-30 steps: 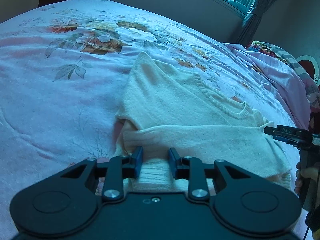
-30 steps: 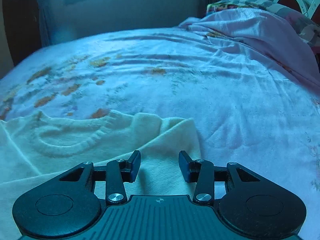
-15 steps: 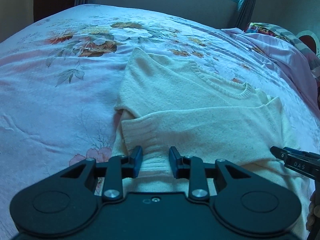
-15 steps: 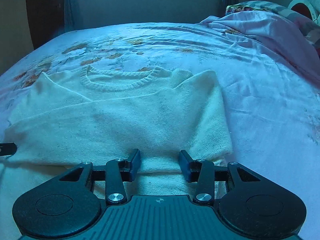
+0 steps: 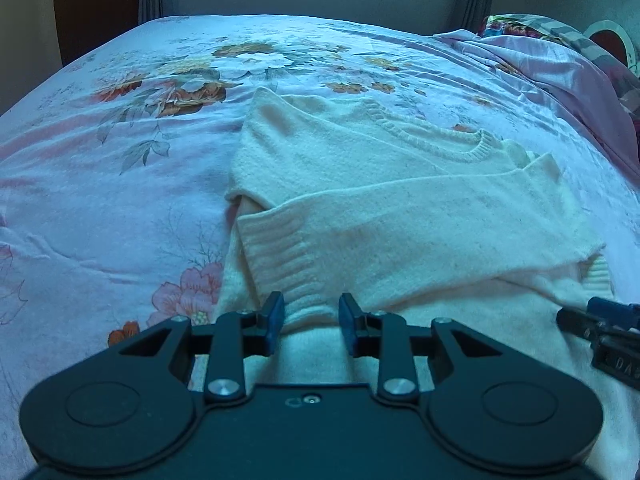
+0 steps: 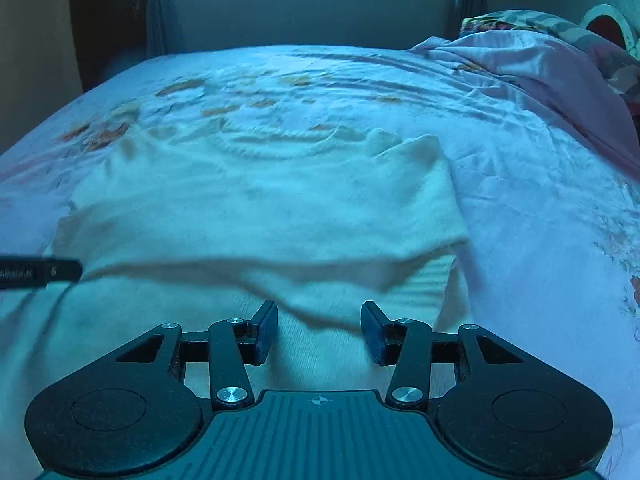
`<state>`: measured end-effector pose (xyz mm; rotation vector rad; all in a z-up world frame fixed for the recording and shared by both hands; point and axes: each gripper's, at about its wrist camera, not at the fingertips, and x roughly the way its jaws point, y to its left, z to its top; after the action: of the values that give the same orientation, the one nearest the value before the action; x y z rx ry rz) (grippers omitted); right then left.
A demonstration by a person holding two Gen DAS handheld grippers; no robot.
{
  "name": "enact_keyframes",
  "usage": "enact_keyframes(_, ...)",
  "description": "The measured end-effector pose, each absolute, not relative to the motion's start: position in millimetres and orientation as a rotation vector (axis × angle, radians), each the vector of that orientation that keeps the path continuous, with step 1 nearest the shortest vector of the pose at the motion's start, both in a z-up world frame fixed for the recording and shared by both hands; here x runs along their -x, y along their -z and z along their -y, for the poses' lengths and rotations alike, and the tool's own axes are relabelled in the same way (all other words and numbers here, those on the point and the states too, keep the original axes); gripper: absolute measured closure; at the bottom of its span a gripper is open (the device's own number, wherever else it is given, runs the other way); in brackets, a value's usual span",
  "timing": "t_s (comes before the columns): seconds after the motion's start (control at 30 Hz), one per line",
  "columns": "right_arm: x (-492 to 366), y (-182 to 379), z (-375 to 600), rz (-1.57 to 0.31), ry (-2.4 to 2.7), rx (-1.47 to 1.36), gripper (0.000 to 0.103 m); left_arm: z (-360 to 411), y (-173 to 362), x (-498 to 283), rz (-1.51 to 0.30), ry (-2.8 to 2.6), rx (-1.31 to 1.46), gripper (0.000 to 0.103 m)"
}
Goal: Fold small clothes
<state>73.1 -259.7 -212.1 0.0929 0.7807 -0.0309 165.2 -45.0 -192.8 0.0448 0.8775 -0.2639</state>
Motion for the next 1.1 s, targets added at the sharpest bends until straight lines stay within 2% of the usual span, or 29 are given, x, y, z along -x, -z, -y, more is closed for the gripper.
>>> enact_keyframes(0.1,-48,226,250,-0.781,0.029,-0.042,0.044,45,195,-143,-0.883,0.287,-0.08,0.074)
enact_keyframes(0.63,77,227,230,-0.745,0.033,-0.024,0.043,19,193,-34,-0.877,0.319,-0.094,0.073)
enact_keyframes(0.83,103,221,230,-0.73,0.044,-0.068,0.043,15,191,-24,-0.892,0.302,-0.063,0.073)
enact_keyframes(0.93,109,228,229,-0.732,0.044,-0.042,0.036,16,191,-21,-0.894,0.3,-0.073,0.073)
enact_keyframes(1.1,115,224,233,-0.739,0.057,-0.067,0.035,14,190,-19,-0.903,0.302,-0.071,0.073)
